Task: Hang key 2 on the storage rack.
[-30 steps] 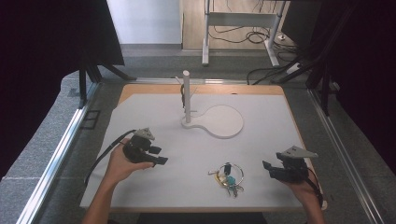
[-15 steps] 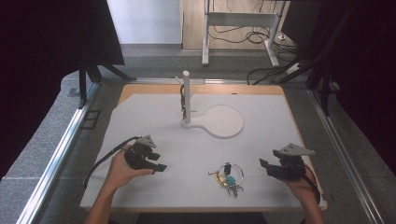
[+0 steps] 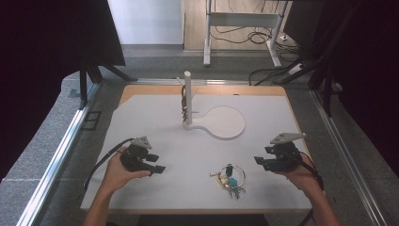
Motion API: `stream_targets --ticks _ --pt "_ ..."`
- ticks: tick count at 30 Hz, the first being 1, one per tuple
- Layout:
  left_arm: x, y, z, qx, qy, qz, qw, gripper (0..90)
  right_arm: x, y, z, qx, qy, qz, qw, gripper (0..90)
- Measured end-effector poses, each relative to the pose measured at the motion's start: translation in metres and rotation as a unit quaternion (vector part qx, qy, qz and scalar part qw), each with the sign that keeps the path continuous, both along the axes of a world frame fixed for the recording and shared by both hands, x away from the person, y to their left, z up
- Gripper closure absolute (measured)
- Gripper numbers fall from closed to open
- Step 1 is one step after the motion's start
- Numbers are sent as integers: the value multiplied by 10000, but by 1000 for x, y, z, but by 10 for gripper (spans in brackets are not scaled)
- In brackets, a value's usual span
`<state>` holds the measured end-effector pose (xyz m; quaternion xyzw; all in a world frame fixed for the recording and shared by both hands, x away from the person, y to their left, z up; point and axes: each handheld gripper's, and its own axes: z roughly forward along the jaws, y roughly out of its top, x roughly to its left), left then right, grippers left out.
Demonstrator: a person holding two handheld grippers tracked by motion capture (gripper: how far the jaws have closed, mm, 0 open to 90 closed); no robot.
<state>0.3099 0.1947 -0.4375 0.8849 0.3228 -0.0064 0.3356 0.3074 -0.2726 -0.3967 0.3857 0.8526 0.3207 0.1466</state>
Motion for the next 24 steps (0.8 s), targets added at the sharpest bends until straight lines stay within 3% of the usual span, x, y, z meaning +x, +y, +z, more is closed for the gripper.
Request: stream_targets --ticks 6,14,19,24 --pt "0 4 2 -109 -19 -2 9999 423 11 21 7 -179 531 267 9981 451" --pt "-2 3 1 -95 -11 -22 10000 422 23 38 -4 -490 1307 409 9894 508" --pt "-3 0 -2 -44 26 -41 10000 421 30 43 -13 -641 1574 409 9846 540" --pt "-4 0 -2 -27 26 -50 10000 421 36 47 -22 -626 1756 408 9816 569"
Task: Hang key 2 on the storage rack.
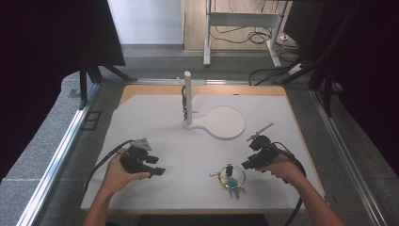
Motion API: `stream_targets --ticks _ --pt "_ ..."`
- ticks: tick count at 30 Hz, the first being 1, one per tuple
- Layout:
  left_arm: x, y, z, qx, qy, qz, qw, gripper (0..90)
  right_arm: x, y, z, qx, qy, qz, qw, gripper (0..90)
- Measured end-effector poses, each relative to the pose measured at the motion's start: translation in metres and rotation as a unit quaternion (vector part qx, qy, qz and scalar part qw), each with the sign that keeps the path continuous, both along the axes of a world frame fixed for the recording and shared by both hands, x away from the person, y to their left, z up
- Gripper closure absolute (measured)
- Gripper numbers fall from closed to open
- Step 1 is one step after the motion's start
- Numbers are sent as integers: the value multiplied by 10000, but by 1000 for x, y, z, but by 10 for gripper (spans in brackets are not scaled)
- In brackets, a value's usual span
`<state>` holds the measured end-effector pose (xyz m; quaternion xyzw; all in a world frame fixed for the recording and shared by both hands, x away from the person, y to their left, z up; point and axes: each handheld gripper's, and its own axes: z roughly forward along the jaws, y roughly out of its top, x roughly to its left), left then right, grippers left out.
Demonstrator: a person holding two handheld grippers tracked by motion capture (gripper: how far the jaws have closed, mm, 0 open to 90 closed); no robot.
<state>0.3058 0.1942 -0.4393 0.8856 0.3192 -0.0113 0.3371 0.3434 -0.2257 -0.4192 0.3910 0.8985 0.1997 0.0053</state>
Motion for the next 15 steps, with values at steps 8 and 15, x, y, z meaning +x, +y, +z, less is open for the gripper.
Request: stream_targets --ticks 8,15 --pt "-1 -2 -2 59 10 -43 10000 420 5 16 -14 -257 293 160 9991 616" --pt "-1 -2 -3 76 14 -68 9999 419 8 23 -22 -470 563 226 9971 660"
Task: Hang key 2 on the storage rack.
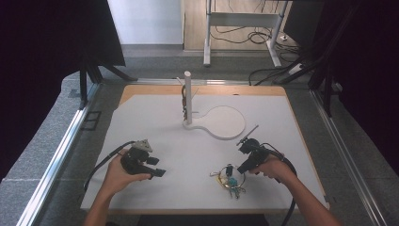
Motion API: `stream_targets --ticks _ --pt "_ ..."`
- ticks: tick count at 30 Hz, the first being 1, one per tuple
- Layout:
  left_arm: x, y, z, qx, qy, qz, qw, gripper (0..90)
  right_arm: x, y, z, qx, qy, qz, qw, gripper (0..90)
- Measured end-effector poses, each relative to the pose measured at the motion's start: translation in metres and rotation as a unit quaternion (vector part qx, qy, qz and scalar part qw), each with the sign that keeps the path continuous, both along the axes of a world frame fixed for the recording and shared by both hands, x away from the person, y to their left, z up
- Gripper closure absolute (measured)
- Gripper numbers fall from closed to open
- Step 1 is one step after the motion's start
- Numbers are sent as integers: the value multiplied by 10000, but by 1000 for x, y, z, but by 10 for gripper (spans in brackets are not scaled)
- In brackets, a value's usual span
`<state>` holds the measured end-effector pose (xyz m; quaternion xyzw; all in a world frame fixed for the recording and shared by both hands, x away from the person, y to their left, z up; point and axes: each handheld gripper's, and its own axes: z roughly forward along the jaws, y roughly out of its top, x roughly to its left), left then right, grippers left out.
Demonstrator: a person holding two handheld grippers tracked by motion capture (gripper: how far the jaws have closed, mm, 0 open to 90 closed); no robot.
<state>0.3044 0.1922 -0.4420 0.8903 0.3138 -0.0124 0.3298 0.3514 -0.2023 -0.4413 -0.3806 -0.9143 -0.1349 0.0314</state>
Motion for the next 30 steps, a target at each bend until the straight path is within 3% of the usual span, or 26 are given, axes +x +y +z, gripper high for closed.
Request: stream_targets --ticks 19,30 --pt "-1 -1 -1 11 34 -32 10000 418 2 7 -13 -277 463 14 9985 810" --pt "-1 -1 -2 35 35 -43 10000 418 3 7 -12 -283 542 143 9980 859"
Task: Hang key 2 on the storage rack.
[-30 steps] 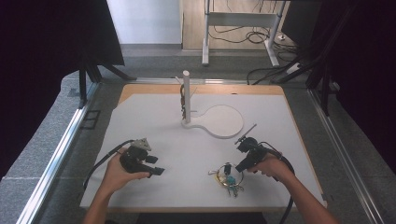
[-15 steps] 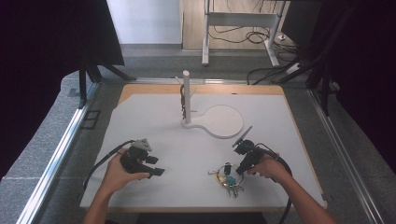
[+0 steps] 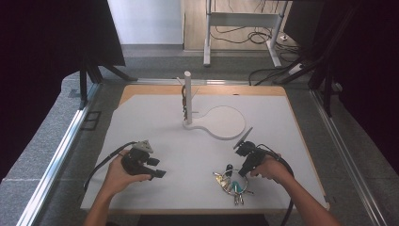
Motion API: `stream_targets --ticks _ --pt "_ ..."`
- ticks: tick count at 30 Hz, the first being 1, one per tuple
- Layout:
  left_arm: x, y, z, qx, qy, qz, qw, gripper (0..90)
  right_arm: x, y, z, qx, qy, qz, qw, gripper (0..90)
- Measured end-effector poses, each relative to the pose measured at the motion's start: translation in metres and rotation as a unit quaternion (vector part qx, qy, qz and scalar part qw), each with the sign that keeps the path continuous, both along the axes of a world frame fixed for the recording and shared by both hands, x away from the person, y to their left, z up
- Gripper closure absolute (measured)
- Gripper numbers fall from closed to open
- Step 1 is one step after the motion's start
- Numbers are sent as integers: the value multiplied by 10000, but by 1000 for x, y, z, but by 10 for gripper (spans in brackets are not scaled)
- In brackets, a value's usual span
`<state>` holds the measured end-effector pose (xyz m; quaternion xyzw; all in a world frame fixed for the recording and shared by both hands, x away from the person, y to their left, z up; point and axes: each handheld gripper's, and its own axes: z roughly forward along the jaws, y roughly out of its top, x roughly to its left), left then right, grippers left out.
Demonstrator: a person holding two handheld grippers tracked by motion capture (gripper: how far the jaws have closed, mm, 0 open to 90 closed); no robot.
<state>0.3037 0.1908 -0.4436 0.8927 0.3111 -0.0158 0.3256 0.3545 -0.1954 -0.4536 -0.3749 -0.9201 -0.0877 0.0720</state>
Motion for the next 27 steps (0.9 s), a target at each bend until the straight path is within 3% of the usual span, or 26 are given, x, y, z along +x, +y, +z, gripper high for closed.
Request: stream_targets --ticks 21,27 --pt "0 1 0 -16 6 -20 10000 418 0 -13 37 418 251 212 9986 869" --pt "0 1 0 39 3 -67 10000 417 1 -19 48 650 216 171 9975 872"
